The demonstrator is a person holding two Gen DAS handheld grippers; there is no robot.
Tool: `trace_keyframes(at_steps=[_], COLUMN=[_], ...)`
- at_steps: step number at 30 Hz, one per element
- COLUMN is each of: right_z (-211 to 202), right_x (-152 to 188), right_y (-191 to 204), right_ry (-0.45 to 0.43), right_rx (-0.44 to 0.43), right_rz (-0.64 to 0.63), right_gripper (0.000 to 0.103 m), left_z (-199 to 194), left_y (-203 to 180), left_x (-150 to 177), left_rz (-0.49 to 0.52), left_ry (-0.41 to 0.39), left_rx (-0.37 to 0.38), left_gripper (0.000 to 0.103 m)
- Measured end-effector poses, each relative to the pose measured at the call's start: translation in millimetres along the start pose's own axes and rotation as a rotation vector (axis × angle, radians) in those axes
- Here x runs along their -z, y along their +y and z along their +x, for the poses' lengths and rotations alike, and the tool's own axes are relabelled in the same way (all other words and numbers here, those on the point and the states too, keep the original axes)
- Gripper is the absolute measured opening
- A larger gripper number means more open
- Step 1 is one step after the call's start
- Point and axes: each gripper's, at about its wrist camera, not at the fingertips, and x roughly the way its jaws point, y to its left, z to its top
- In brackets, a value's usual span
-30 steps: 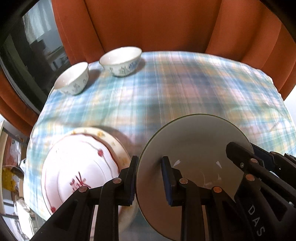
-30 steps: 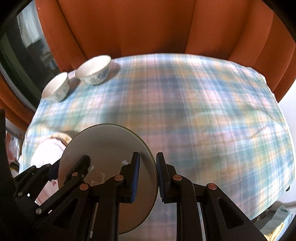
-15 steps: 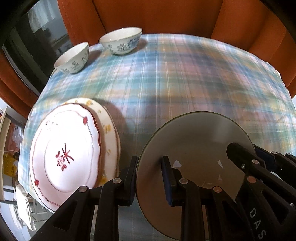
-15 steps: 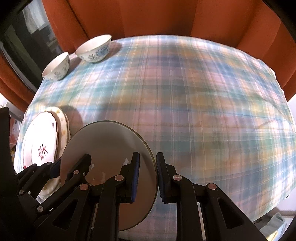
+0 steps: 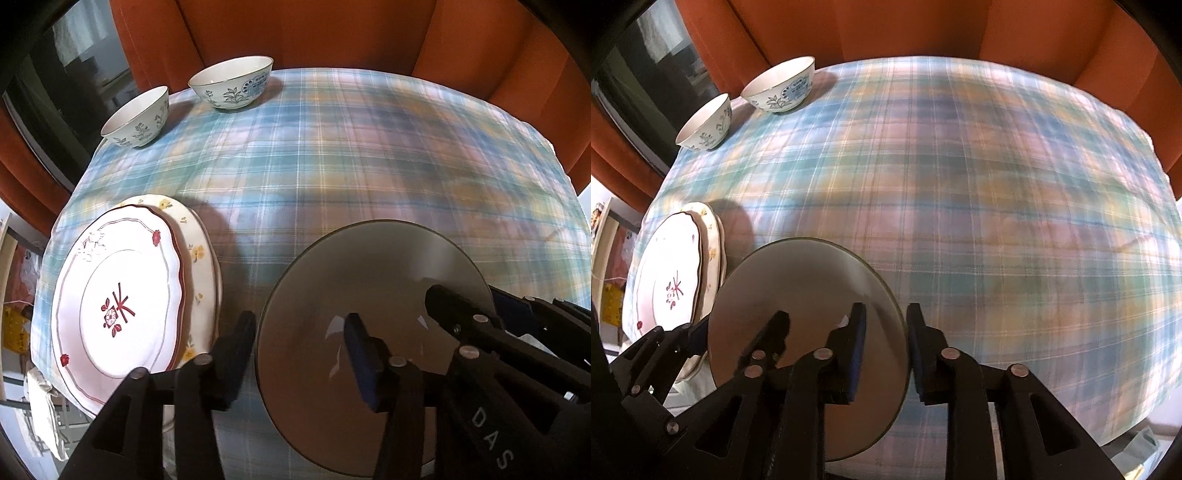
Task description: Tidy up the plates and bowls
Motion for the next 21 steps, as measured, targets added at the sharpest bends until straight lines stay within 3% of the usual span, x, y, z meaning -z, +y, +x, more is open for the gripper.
trace_keyframes(at_steps=[3, 5, 12, 21], right_z=[-0.5, -2.2, -22.0, -45.1], right_x=[0.4, 0.7, -4.2, -13.2], right_y=[-0.5, 0.5, 8.5, 46.4], right_ry=[0.006, 0.000, -0.071, -0.154], right_rx=[-0.009, -0.001, 0.033, 0.117], right_rz=[-0.004, -0.006, -0.010, 0.027], right_gripper=[0.045, 0.068, 0.071, 0.075], left_z=[-1.6, -5.2, -21.7, -36.8], left_y=[0.6, 3.1, 19.0, 63.7], left_x=[0.1, -0.7, -10.3, -23.5], left_rz=[-0.003, -0.011, -0.019, 0.024], left_ry=[0.002, -0.009, -0.056, -0.106], left_rx=[0.000, 0.016, 0.064, 0.107], left_gripper=[0.063, 0.067, 0.074, 0.078])
